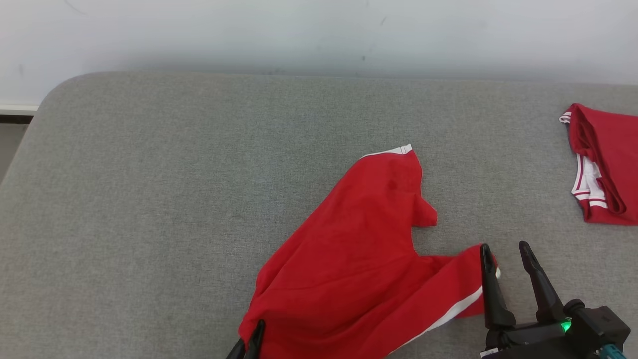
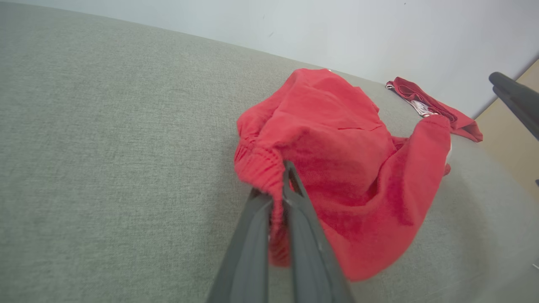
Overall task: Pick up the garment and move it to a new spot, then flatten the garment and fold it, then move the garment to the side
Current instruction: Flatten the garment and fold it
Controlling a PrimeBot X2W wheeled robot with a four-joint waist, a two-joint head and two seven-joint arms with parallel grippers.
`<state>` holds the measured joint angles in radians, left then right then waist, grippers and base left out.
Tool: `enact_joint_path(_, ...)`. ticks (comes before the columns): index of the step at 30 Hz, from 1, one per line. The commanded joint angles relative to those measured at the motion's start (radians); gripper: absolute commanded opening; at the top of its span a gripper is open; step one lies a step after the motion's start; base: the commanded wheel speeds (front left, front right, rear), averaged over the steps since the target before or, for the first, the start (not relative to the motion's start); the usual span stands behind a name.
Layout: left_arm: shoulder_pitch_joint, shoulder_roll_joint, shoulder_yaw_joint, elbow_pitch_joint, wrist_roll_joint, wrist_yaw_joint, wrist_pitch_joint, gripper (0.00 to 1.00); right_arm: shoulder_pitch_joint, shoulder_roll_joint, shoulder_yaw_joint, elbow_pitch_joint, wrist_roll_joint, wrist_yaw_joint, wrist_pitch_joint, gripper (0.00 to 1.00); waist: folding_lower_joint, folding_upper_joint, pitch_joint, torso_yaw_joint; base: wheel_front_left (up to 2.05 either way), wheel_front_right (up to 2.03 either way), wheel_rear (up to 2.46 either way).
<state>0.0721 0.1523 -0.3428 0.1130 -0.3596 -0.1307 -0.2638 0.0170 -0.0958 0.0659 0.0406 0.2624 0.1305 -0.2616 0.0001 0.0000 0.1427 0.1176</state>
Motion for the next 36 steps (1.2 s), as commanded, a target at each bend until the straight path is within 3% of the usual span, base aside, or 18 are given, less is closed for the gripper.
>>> enact_joint_path(1,-0.009,-0.007,0.002,0.0,0.0,0.003,0.0,0.0,-0.009,-0.004,-0.001,0.003,0.003,0.0,-0.004,1.0,-0.0001,0.0,0.001,-0.006,0.0,0.0,0.0)
enact_joint_path(12,-0.22,0.023,0.017,0.04,0.009,0.002,0.0,0.0,-0.03,-0.007,-0.003,0.025,-0.005,0.0,-0.004,1.0,-0.0001,0.0,0.017,-0.105,0.0,0.0,0.0)
enact_joint_path(23,-0.408,0.058,0.063,0.272,-0.02,0.001,0.0,0.0,-0.056,0.008,-0.013,0.054,-0.014,0.0,-0.004,1.0,-0.0001,0.0,0.067,-0.218,0.0,0.0,0.0)
enact_joint_path(33,-0.453,0.045,0.071,0.42,-0.012,0.001,0.0,0.0,-0.06,0.017,-0.014,0.074,-0.018,0.0,-0.004,1.0,-0.0001,0.0,0.063,-0.226,0.0,0.0,0.0)
enact_joint_path(35,-0.443,0.04,0.063,0.43,-0.007,0.001,0.0,0.42,-0.054,0.017,-0.011,0.078,-0.019,0.0,-0.004,1.0,-0.0001,0.0,0.047,-0.21,0.0,0.0,0.0)
enact_joint_path(36,-0.439,0.037,0.066,0.425,-0.004,0.001,0.0,1.0,-0.051,0.016,-0.009,0.079,-0.018,0.0,-0.004,1.0,-0.0001,0.0,0.041,-0.204,0.0,0.0,0.0)
